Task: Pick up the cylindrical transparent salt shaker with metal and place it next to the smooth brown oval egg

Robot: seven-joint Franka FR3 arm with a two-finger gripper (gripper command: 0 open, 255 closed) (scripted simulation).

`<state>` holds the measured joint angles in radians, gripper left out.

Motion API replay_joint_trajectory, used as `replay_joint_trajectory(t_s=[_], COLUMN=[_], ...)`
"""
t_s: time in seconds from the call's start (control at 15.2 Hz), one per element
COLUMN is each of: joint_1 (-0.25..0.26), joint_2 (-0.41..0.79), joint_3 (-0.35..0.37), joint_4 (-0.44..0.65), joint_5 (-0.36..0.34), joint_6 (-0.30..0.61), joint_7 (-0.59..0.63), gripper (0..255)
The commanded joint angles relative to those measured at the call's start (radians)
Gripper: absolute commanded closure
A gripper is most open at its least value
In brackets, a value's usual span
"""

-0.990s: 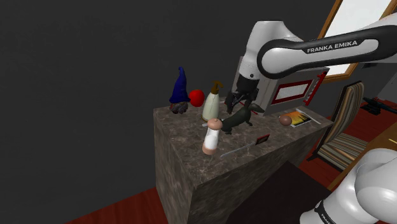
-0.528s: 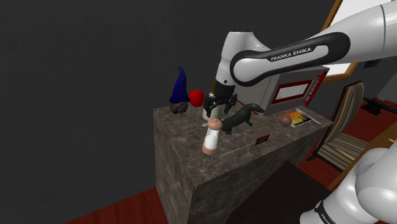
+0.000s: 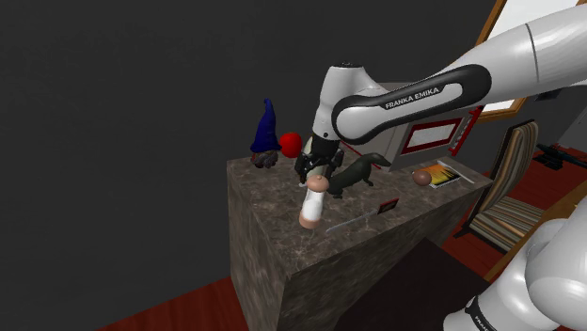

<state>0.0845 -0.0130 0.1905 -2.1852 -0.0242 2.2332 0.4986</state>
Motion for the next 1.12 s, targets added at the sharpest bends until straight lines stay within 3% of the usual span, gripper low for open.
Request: replay_joint_trajectory(t_s=[0.0, 0.4, 0.46, 1.06], joint_1=[0.0, 0.0, 0.0, 0.0], joint_2=[0.007, 0.007, 0.007, 0.007], joint_3=[0.0, 0.0, 0.0, 0.0], joint_4=[-0.001, -0.001, -0.001, -0.001], joint_5=[-0.002, -0.002, -0.002, -0.002], joint_6=[0.009, 0.009, 0.009, 0.009], joint_7=[0.001, 0.001, 0.001, 0.001], gripper=[0, 0, 255, 255])
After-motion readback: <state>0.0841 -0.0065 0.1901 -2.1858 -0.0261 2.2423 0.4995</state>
